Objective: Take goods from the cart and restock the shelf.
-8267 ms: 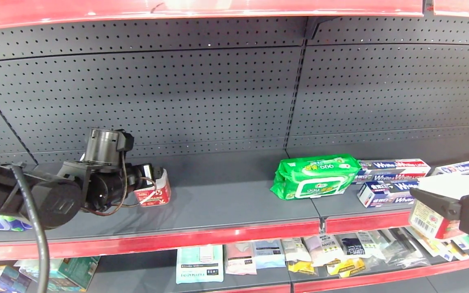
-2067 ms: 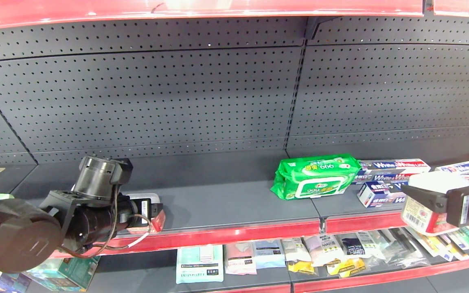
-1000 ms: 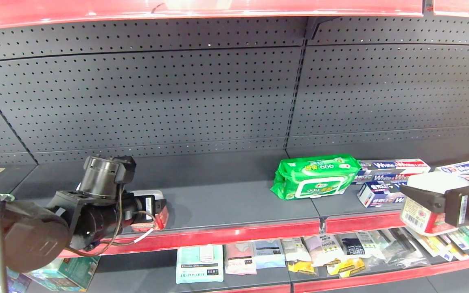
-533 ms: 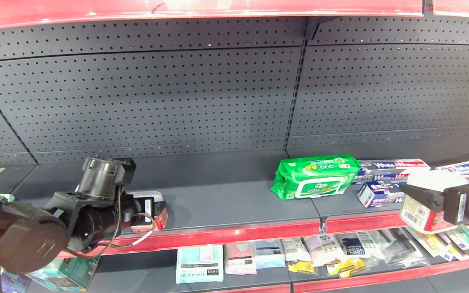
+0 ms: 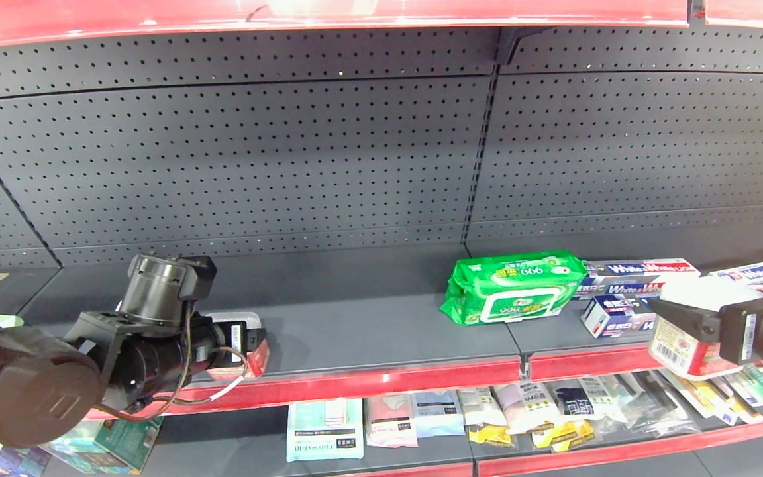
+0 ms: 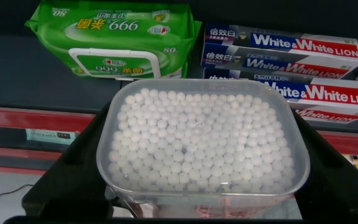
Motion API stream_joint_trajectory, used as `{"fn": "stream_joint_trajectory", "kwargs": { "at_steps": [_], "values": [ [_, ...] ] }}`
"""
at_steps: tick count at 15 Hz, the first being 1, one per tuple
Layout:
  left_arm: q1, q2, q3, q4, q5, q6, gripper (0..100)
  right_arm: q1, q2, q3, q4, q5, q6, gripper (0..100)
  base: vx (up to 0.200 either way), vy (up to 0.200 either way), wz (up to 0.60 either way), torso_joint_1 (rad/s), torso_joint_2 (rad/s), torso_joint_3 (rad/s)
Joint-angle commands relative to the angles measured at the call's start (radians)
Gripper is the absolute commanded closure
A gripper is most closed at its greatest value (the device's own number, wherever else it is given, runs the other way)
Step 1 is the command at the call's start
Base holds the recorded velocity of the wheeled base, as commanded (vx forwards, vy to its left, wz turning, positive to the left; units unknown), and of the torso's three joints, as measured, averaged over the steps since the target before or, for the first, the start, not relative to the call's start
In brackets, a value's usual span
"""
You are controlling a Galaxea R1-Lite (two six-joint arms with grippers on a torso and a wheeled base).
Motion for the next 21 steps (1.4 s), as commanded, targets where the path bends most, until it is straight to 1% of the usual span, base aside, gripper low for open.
{"fn": "stream_joint_trajectory", "kwargs": {
  "at_steps": [1, 6, 8, 11, 21],
  "values": [
    [0.0, 0.001, 0.002, -0.001, 0.001, -0.005, 100, 0.0, 0.001, -0.001, -0.001, 0.0, 0.0, 100, 0.0, 0.0, 0.0, 0.0, 0.0, 0.0],
    [0.003, 0.014, 0.019, 0.01, 0.001, -0.011, 100, 0.0, 0.001, 0.0, -0.001, 0.0, 0.0, 100, 0.0, 0.0, 0.0, 0.0, 0.0, 0.0],
    [0.003, 0.025, 0.017, 0.009, 0.001, -0.031, 100, 0.0, 0.001, 0.0, -0.001, 0.0, 0.0, 100, 0.0, 0.0, 0.0, 0.0, 0.0, 0.0],
    [0.003, 0.025, 0.016, 0.007, 0.001, -0.037, 100, 0.0, 0.001, -0.001, -0.001, 0.0, 0.0, 100, 0.0, 0.0, 0.0, 0.0, 0.0, 0.0],
    [0.002, -0.006, 0.01, 0.006, 0.011, -0.033, 100, 0.0, 0.002, 0.0, -0.001, 0.0, 0.001, 100, 0.0, 0.0, 0.0, 0.0, 0.0, 0.0]
  ]
}}
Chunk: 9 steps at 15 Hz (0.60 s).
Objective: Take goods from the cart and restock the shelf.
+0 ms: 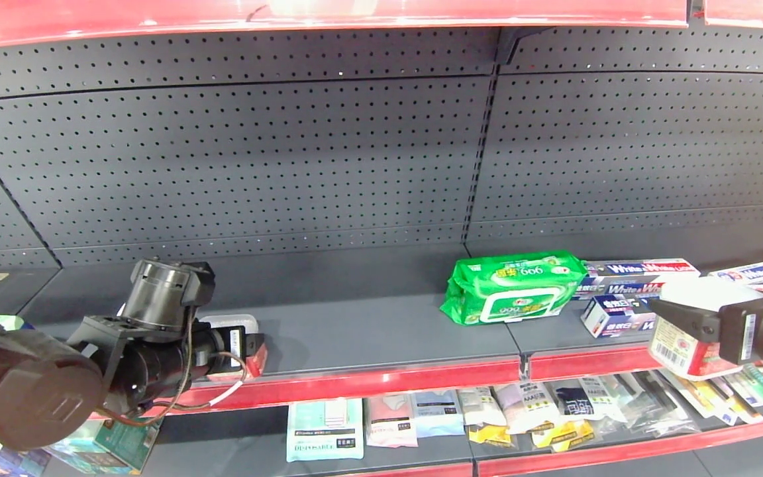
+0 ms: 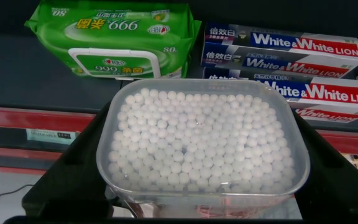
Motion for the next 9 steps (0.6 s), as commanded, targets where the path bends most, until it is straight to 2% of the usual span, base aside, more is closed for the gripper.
{"fn": "stream_joint_trajectory", "kwargs": {
  "at_steps": [1, 4, 5, 9],
  "values": [
    [0.0, -0.014, 0.001, -0.004, 0.001, 0.001, 100, 0.0, 0.001, 0.0, 0.0, 0.0, -0.001, 100, 0.0, 0.0, 0.0, 0.0, 0.0, 0.0],
    [0.0, -0.014, 0.001, -0.006, 0.0, 0.001, 100, 0.0, 0.003, 0.0, 0.0, 0.0, -0.001, 100, 0.0, 0.0, 0.0, 0.0, 0.0, 0.0],
    [0.0, -0.014, 0.003, -0.004, -0.002, 0.001, 0, 0.0, 0.003, 0.0, 0.0, 0.0, -0.001, 100, 0.0, 0.0, 0.0, 0.0, 0.0, 0.0],
    [0.0, -0.012, 0.003, -0.006, -0.005, -0.002, 0, 0.0, 0.003, 0.002, 0.0, 0.0, -0.003, 100, 0.0, 0.0, 0.0, 0.0, 0.0, 0.0]
  ]
}}
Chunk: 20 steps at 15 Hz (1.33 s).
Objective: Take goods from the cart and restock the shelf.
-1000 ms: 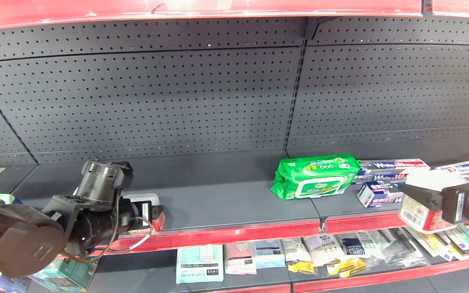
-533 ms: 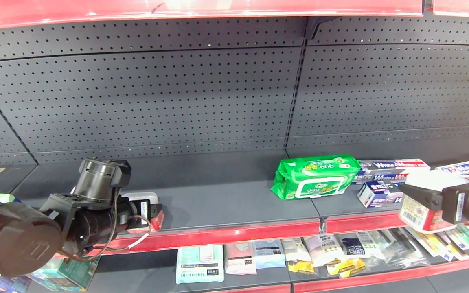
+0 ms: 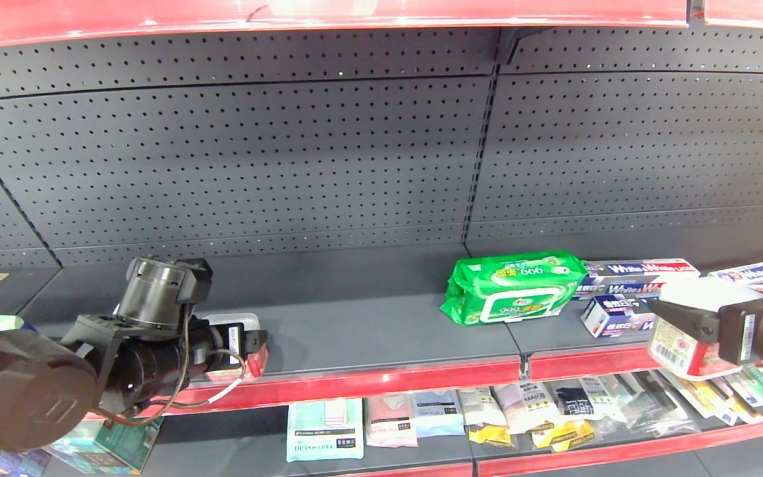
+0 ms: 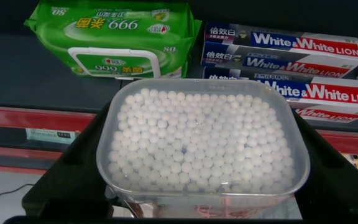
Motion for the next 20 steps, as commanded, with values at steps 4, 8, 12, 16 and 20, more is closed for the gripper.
{"fn": "stream_joint_trajectory", "kwargs": {
  "at_steps": [4, 8, 12, 16, 20],
  "values": [
    [0.0, -0.009, -0.004, -0.001, 0.004, -0.001, 0, 0.002, 0.002, 0.001, -0.001, 0.001, -0.001, 100, 0.0, 0.0, 0.0, 0.0, 0.0, 0.0],
    [0.0, -0.066, 0.018, 0.003, 0.007, 0.001, 0, 0.002, 0.001, 0.003, -0.001, -0.001, -0.001, 100, 0.0, 0.0, 0.0, 0.0, 0.0, 0.0],
    [-0.003, -0.157, 0.035, 0.003, 0.011, 0.004, 0, 0.008, -0.008, 0.015, 0.001, -0.019, -0.002, 100, 0.0, 0.0, 0.0, 0.0, 0.0, 0.0],
    [-0.003, -0.306, 0.137, -0.003, 0.004, 0.005, 0, 0.008, -0.014, 0.012, -0.001, -0.018, -0.001, 100, 0.0, 0.0, 0.0, 0.0, 0.0, 0.0],
    [-0.001, -0.459, 0.209, -0.003, 0.003, 0.015, 0, 0.008, -0.021, 0.006, 0.001, -0.018, -0.007, 100, 0.0, 0.0, 0.0, 0.0, 0.0, 0.0]
  ]
}}
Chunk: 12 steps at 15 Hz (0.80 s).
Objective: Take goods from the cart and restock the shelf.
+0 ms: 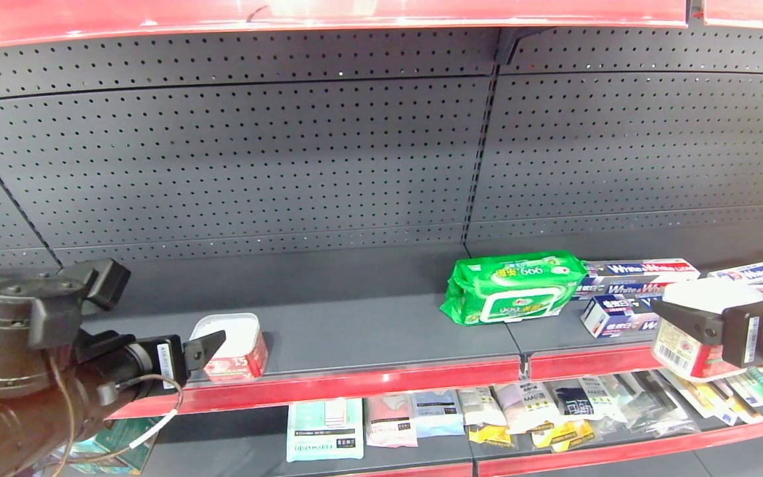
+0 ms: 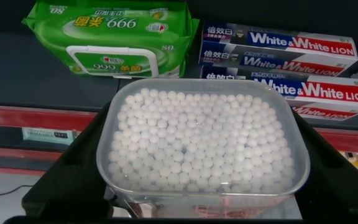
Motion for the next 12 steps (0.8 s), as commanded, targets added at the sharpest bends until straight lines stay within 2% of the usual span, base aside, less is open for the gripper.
{"fn": "stream_joint_trajectory", "kwargs": {
  "at_steps": [1, 3, 4, 5, 7, 8, 10, 11, 12],
  "values": [
    [0.001, -0.139, 0.05, 0.004, 0.001, 0.032, 0, 0.001, -0.003, -0.003, 0.0, 0.001, -0.002, 100, 0.0, 0.0, 0.0, 0.0, 0.0, 0.0],
    [0.001, -0.26, 0.113, 0.005, -0.004, 0.136, 0, 0.002, -0.003, -0.005, 0.0, 0.001, -0.003, 100, 0.0, 0.0, 0.0, 0.0, 0.0, 0.0],
    [-0.001, -0.285, 0.125, 0.007, -0.008, 0.153, 0, 0.002, -0.003, -0.005, -0.001, 0.002, -0.003, 100, 0.0, 0.0, 0.0, 0.0, 0.0, 0.0],
    [-0.001, -0.38, 0.169, 0.009, -0.068, 0.198, 0, 0.002, -0.003, -0.006, -0.001, 0.002, -0.009, 100, 0.0, 0.0, 0.0, 0.0, 0.0, 0.0],
    [0.001, -0.487, 0.198, 0.03, -0.156, 0.218, 0, 0.002, 0.0, 0.006, -0.04, 0.005, -0.011, 100, 0.0, 0.0, 0.0, 0.0, 0.0, 0.0],
    [0.001, -0.538, 0.202, 0.058, -0.172, 0.232, 0, 0.004, 0.006, 0.023, -0.081, 0.007, -0.011, 100, 0.0, 0.0, 0.0, 0.0, 0.0, 0.0],
    [0.001, -0.619, 0.205, 0.137, -0.175, 0.265, 0, 0.004, 0.006, 0.055, -0.127, 0.008, -0.012, 100, 0.0, 0.0, 0.0, 0.0, 0.0, 0.0],
    [0.001, -0.681, 0.191, 0.237, -0.171, 0.293, 0, 0.004, -0.003, 0.063, -0.13, 0.008, -0.015, 100, 0.0, 0.0, 0.0, 0.0, 0.0, 0.0],
    [0.001, -0.728, 0.169, 0.351, -0.168, 0.339, 0, 0.004, -0.009, 0.061, -0.13, 0.005, -0.025, 100, 0.0, 0.0, 0.0, 0.0, 0.0, 0.0]
  ]
}}
